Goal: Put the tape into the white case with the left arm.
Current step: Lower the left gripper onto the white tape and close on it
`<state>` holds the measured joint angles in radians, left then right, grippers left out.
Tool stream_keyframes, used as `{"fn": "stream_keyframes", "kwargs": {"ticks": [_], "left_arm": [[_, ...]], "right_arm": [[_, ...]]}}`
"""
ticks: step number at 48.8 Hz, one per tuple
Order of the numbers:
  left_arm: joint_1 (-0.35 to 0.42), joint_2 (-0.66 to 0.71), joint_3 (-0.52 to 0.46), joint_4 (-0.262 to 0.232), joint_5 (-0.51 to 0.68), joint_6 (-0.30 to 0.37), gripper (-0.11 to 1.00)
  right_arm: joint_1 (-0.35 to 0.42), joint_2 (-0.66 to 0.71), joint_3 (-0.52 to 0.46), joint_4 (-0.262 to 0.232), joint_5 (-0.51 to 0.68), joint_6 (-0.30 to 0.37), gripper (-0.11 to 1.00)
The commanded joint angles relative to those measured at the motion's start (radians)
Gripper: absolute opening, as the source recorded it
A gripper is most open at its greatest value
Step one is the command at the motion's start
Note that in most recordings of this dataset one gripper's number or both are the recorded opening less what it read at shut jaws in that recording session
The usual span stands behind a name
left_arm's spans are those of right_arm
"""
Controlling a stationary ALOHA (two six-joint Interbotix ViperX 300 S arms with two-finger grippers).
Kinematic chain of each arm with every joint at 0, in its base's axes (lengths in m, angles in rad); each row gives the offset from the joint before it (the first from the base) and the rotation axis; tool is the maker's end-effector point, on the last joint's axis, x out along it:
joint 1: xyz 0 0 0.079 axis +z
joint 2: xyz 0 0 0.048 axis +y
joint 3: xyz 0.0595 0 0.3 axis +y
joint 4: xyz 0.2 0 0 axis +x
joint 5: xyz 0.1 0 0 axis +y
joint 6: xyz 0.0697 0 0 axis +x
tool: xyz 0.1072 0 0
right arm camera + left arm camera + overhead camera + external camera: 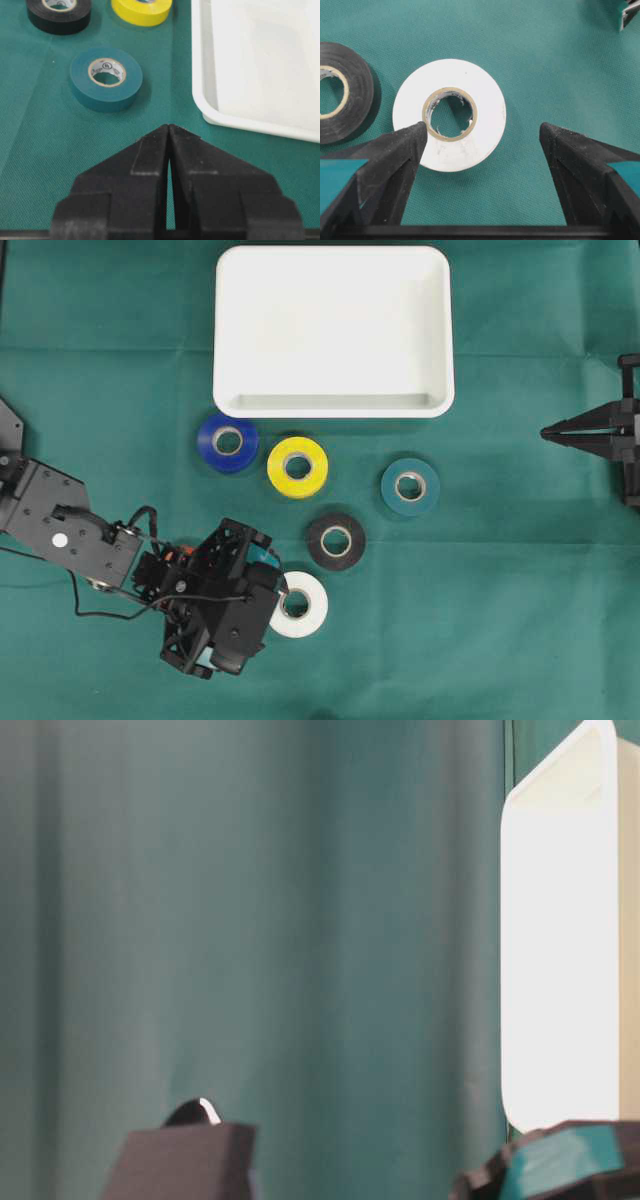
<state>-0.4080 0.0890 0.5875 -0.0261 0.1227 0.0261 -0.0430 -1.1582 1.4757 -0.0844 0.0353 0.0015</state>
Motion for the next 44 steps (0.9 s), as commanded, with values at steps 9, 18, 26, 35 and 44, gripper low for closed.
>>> {"fn": "stream_keyframes", "kwargs": {"ticks": [9, 18, 26, 35, 44], "left_arm": [[0.006, 0.072, -0.037, 0.002, -0.005, 0.000, 0.99], [0.002, 0.118, -0.077, 0.003, -0.005, 0.002, 0.99], [-0.002, 0.141, -0.097, 0.003, -0.005, 0.002, 0.99], [-0.002, 0.170, -0.100, 0.003, -0.005, 0.002, 0.99], [-0.002, 0.184, -0.109, 0.003, -0.005, 0.002, 0.96]], "right_arm": [[0.000, 0.005, -0.006, 0.000, -0.018, 0.003, -0.09], [-0.002, 0.005, -0.006, 0.000, -0.018, 0.003, -0.09], [-0.002, 0.005, -0.006, 0.000, -0.018, 0.002, -0.09], [-0.002, 0.005, -0.005, 0.000, -0.018, 0.003, -0.09], [-0.002, 0.005, -0.006, 0.000, -0.018, 0.002, -0.09]]}}
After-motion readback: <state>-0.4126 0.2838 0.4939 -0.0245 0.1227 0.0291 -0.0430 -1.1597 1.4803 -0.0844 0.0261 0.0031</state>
